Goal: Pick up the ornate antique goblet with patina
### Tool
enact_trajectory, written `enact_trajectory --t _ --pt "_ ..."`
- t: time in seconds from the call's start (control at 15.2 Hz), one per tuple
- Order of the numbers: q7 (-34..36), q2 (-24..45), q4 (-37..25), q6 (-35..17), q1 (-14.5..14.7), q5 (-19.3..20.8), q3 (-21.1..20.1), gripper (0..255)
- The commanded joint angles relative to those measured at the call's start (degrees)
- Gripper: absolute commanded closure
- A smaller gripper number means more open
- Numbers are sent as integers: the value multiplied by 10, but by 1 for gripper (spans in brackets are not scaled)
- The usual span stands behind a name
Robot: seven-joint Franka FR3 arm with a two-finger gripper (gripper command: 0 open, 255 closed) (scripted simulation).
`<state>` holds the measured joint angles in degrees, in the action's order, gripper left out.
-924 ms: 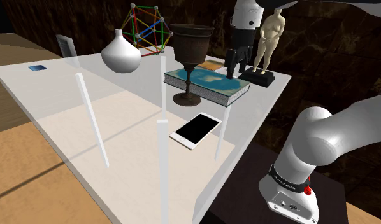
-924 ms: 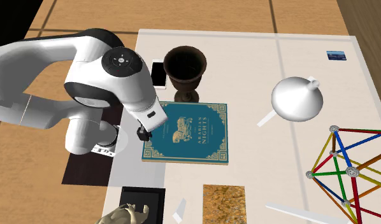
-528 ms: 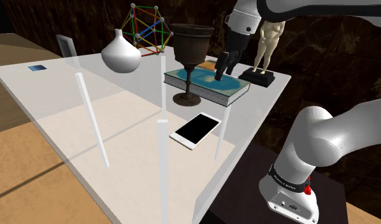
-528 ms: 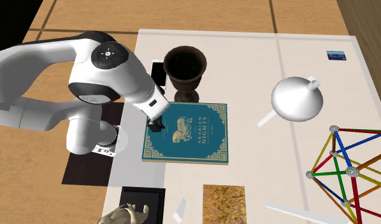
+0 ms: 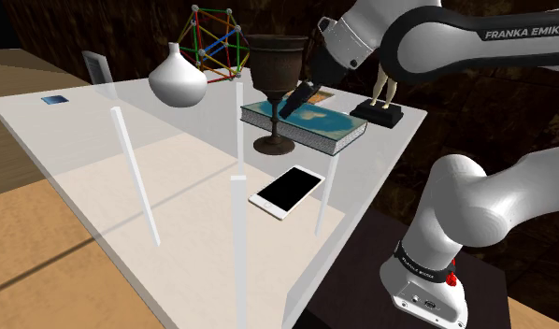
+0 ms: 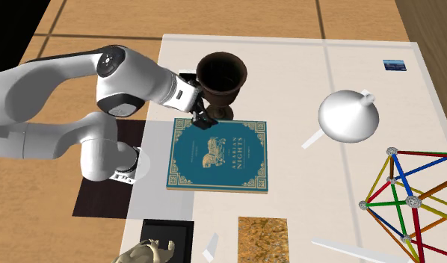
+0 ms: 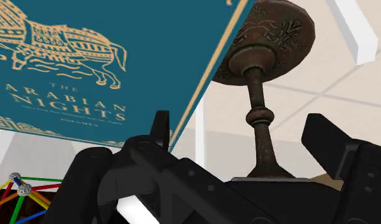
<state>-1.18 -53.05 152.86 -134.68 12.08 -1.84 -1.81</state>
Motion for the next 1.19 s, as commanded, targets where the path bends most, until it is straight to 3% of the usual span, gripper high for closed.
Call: enact_trajectory --t 0.0,0.66,0.73,1.12 --pt "-11 -4 24 -89 22 -7 -9 0" --pt "-11 1 82 -154 26 -8 -11 0" --pt "-11 -1 83 -154 26 -9 -12 255" --pt "-10 0 82 -154 26 -9 -12 255"
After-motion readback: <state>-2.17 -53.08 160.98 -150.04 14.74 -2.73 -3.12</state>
